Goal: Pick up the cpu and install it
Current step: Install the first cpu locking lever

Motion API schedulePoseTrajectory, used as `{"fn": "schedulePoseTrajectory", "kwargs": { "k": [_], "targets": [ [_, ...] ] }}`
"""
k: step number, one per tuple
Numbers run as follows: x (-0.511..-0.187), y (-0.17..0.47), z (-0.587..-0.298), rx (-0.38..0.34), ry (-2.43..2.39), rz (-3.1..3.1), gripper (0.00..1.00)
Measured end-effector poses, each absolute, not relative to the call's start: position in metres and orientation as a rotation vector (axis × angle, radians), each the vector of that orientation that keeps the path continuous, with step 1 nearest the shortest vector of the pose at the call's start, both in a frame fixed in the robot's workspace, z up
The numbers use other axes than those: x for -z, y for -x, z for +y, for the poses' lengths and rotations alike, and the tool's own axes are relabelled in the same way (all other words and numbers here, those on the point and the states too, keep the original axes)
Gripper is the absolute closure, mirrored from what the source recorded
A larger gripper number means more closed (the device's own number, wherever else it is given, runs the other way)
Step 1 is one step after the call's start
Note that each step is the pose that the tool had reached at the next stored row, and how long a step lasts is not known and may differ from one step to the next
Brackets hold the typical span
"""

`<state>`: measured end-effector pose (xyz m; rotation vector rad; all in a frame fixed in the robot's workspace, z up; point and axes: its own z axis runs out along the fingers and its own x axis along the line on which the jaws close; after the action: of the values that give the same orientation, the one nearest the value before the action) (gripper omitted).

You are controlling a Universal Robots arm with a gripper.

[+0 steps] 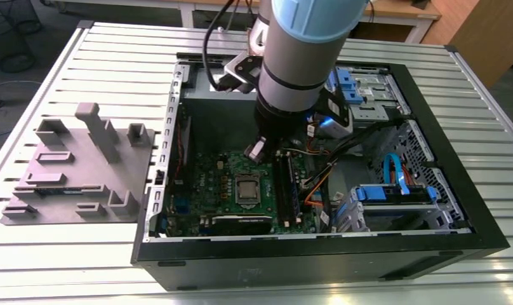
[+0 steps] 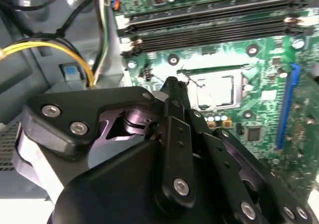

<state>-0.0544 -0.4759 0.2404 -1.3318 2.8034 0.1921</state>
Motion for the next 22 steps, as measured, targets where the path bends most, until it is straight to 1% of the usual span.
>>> {"fn": "schedulePoseTrajectory", "kwargs": {
  "k": [6,16,22],
  "targets": [
    [-0.24,0.054,-0.491,-0.194,1.332,2.803,0.89],
    [-0.239,0.054,-0.502,-0.194,1.331,2.803,0.89],
    [-0.238,0.054,-0.502,-0.194,1.331,2.802,0.89]
  ]
}}
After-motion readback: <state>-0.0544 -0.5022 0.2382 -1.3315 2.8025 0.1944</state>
